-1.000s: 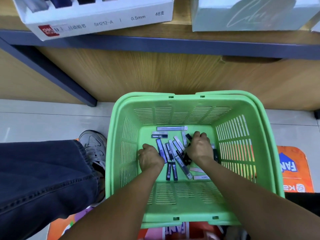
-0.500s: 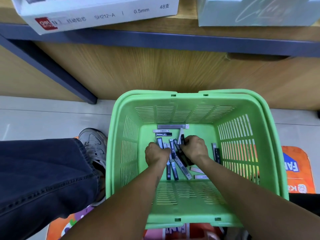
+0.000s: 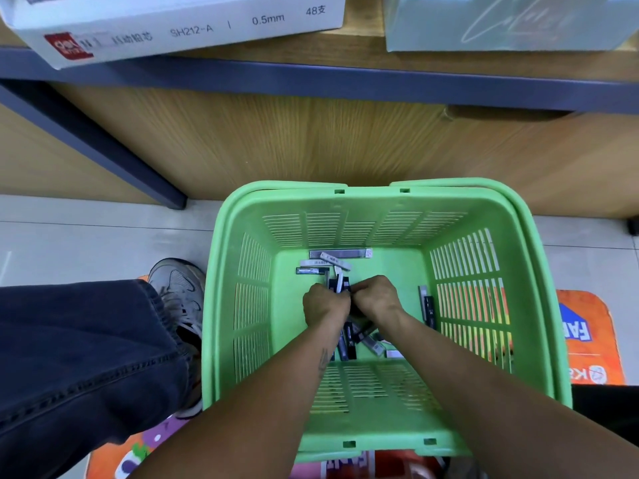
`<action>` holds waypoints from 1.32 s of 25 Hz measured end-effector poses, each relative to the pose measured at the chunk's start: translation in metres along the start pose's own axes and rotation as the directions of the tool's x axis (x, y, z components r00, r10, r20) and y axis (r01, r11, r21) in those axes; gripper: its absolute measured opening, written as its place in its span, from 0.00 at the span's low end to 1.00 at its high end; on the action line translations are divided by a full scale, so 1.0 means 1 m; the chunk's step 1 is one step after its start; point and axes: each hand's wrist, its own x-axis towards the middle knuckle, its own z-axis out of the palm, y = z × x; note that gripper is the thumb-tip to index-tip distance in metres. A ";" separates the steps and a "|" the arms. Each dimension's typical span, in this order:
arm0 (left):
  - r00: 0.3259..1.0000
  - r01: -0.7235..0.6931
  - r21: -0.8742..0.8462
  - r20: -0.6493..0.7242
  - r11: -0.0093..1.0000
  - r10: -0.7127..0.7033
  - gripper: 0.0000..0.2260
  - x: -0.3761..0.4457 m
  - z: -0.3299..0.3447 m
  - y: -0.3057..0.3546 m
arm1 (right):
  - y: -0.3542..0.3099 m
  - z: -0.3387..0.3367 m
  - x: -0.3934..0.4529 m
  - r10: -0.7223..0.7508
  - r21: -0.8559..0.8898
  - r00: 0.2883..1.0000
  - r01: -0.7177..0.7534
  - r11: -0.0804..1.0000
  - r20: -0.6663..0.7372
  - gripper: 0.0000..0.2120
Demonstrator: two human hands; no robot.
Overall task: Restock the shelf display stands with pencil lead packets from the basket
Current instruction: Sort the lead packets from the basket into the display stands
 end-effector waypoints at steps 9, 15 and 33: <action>0.994 0.057 -0.286 0.102 0.957 -0.029 0.17 0.002 -0.004 -0.008 | 0.014 0.002 -0.013 0.011 0.503 0.952 -0.171 0.847 0.305 0.10; 0.975 0.010 -0.320 0.211 0.947 0.061 0.19 -0.007 -0.030 0.000 | 0.011 -0.035 -0.015 -0.074 0.541 0.904 -0.185 0.821 0.421 0.12; 0.488 -0.356 -0.463 0.649 0.812 0.584 0.04 -0.184 -0.137 0.130 | -0.093 -0.224 -0.186 -0.632 0.429 0.750 0.513 0.743 0.196 0.08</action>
